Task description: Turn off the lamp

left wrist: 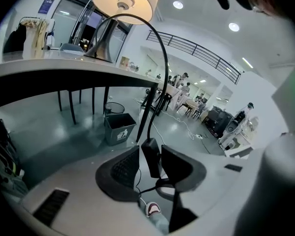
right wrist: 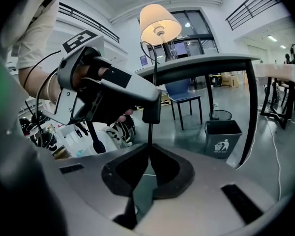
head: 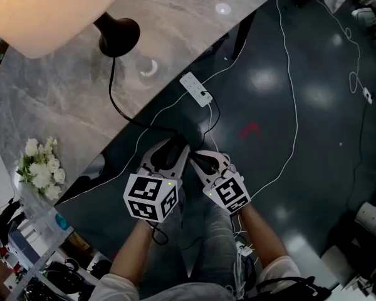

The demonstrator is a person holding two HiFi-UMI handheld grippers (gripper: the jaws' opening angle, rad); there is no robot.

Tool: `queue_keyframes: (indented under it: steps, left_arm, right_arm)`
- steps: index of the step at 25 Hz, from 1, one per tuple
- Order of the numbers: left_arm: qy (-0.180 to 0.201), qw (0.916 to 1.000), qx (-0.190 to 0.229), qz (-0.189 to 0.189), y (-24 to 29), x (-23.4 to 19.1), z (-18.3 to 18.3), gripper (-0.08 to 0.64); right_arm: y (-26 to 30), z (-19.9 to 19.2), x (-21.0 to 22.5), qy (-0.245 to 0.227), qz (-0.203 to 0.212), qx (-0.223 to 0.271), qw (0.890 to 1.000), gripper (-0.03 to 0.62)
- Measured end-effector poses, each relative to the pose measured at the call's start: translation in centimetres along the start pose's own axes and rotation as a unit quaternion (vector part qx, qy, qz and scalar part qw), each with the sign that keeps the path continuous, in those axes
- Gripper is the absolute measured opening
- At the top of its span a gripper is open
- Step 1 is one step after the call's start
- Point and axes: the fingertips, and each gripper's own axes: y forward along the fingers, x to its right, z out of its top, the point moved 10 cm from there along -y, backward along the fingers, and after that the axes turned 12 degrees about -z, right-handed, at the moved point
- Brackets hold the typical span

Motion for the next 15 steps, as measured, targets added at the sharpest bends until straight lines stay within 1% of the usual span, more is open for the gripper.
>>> queue_keyframes:
  steps: [6, 15]
  left_arm:
    - [0.011, 0.9999, -0.009, -0.002, 0.7, 0.4, -0.1, 0.138]
    - [0.015, 0.9997, -0.017, -0.004, 1.1, 0.3, -0.8, 0.128]
  right_arm:
    - [-0.3, -0.6, 0.2, -0.004, 0.001, -0.004, 1.0, 0.015]
    - [-0.3, -1.6, 0.2, 0.012, 0.003, -0.003, 1.0, 0.015]
